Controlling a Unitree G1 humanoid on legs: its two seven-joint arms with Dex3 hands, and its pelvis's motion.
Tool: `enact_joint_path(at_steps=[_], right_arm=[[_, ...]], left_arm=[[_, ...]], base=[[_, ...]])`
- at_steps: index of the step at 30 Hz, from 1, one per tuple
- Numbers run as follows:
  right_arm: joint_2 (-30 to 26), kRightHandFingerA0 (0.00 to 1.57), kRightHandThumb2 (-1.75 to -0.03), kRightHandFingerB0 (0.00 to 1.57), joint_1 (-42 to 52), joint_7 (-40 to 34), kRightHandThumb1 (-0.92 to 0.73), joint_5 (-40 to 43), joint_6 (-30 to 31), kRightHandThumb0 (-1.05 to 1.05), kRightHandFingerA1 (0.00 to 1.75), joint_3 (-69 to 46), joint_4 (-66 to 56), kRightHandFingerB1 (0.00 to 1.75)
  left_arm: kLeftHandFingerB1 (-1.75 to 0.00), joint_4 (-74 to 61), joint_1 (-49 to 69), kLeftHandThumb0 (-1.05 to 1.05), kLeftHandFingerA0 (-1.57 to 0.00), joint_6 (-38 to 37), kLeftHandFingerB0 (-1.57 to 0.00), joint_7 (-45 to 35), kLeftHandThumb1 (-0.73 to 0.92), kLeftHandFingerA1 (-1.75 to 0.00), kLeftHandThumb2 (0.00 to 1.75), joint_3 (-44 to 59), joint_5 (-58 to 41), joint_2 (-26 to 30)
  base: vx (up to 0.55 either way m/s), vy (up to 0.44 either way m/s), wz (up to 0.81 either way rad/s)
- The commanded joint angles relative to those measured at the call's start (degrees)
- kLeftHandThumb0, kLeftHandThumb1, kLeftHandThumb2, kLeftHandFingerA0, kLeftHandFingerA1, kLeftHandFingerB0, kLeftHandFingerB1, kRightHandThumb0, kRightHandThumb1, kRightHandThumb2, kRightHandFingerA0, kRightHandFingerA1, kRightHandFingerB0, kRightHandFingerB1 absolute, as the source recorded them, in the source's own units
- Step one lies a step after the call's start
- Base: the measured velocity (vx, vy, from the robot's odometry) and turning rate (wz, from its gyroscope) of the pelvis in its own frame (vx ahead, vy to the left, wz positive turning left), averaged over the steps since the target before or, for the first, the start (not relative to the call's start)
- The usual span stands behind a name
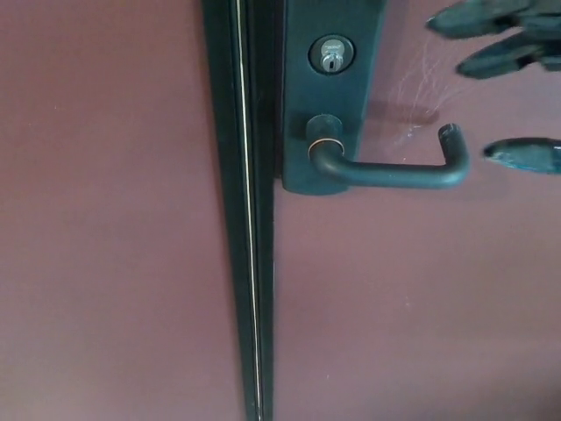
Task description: The robot walks towards the door handle and put its right hand on it and twist the handle
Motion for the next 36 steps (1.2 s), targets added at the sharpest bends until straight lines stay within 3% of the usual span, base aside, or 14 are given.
enact_joint_path(at_steps=[1, 9, 30, 31, 36], right_arm=[[0.9, 0.51, -0.56, 0.41, -12.8, 12.7, -0.53, -3.1, 15.6, -0.56, 0.41, 11.1, 5.2, 0.35], [3.4, 0.51, -0.56, 0.42, -19.8, 14.7, -0.52, -6.1, 19.4, -0.59, 0.41, 16.8, 8.7, 0.35], [8.8, 0.51, -0.56, 0.42, -25.8, 21.5, -0.48, -21.4, 19.4, -0.57, 0.41, 23.9, 17.2, 0.35], [9.4, 0.45, -0.73, 0.39, -26.4, 21.8, -0.43, -22.0, 19.7, -0.60, 0.49, 24.4, 17.6, 0.44], [11.1, 0.45, -0.73, 0.39, -28.0, 23.4, -0.43, -24.8, 20.8, -0.59, 0.49, 25.3, 18.5, 0.44]], left_arm=[[-0.42, 0.0, 1.1, -0.09, -0.61, -0.1, -0.49, 0.2, 0.64, -0.47, 0.58, -1.3, 2.0, 1.5], [-0.42, 0.6, 0.8, -0.09, -0.62, 0.2, -0.49, 0.4, 0.64, -0.47, 0.58, -2.5, 2.6, 1.5], [-0.42, 0.2, 0.9, -0.10, -0.61, -0.1, -0.50, -0.3, 0.64, -0.47, 0.58, -2.2, 2.8, 1.8], [-0.42, 0.2, 1.3, -0.10, -0.61, -0.2, -0.50, -0.3, 0.64, -0.47, 0.58, -2.2, 2.8, 1.9], [-0.42, 0.4, 1.3, -0.10, -0.61, -0.2, -0.50, -0.1, 0.64, -0.47, 0.58, -2.2, 2.9, 1.7]], base=[[0.00, 0.000, 0.00], [0.00, 0.000, 0.00], [0.00, 0.000, 0.00], [0.00, 0.000, 0.00], [0.00, 0.000, 0.00]])
